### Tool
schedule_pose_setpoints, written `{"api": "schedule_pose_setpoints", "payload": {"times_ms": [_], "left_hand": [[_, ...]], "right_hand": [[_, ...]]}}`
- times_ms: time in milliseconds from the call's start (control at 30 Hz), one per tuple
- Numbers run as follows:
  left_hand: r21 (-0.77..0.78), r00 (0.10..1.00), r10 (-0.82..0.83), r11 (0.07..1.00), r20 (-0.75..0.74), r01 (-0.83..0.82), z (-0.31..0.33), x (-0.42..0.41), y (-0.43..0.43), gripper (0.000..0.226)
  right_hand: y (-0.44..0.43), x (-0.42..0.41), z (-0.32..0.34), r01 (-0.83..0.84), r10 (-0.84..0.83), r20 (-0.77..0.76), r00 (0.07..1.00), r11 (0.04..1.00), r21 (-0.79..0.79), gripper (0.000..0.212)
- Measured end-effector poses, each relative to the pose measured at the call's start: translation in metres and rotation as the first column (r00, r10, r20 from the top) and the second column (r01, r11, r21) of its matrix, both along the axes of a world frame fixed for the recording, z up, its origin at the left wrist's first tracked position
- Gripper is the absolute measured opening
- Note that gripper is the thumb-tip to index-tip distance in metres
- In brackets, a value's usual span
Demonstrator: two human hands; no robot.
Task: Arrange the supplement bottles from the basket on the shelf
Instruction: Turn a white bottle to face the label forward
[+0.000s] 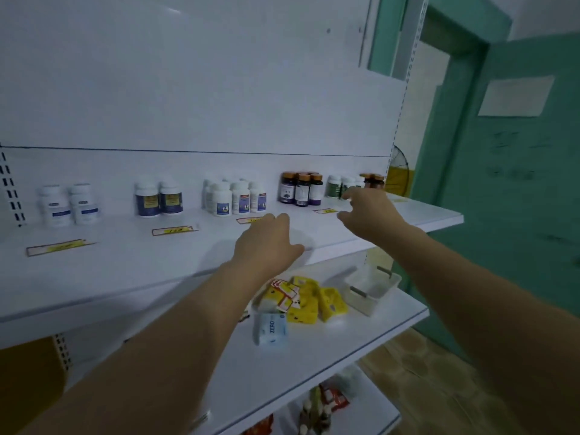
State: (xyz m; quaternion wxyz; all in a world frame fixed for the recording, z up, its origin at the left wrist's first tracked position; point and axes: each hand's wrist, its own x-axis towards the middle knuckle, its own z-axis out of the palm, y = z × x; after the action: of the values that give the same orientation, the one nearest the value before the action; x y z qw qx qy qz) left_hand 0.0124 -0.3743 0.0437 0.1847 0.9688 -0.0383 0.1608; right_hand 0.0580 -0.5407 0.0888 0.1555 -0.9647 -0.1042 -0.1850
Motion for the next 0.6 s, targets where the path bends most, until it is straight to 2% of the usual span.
{"api": "schedule_pose_setpoints", "payload": {"times_ms": [167,300,467,600], "left_hand": [[0.031,0.994,0.101,0.994,0.044,-0.102,0.009,0.036,0.035,0.05],[0.002,0.975,0.191,0.981,0.109,-0.193,0.012,0.052,0.091,0.049],[-0.041,0.929,0.364,0.931,0.068,-0.362,0.007,0.057,0.162,0.045],[-0.062,0.879,0.474,0.88,0.055,-0.471,-0.005,0.057,0.202,0.051]], "right_hand": [[0.044,0.042,-0.003,-0.126,0.126,0.015,0.992,0.992,0.01,0.037],[0.106,0.074,-0.004,-0.275,0.274,0.03,0.961,0.961,0.026,0.042],[0.189,0.104,0.0,-0.432,0.432,0.009,0.902,0.902,0.023,0.043],[0.248,0.122,0.0,-0.55,0.55,-0.012,0.835,0.835,-0.009,0.043]]}}
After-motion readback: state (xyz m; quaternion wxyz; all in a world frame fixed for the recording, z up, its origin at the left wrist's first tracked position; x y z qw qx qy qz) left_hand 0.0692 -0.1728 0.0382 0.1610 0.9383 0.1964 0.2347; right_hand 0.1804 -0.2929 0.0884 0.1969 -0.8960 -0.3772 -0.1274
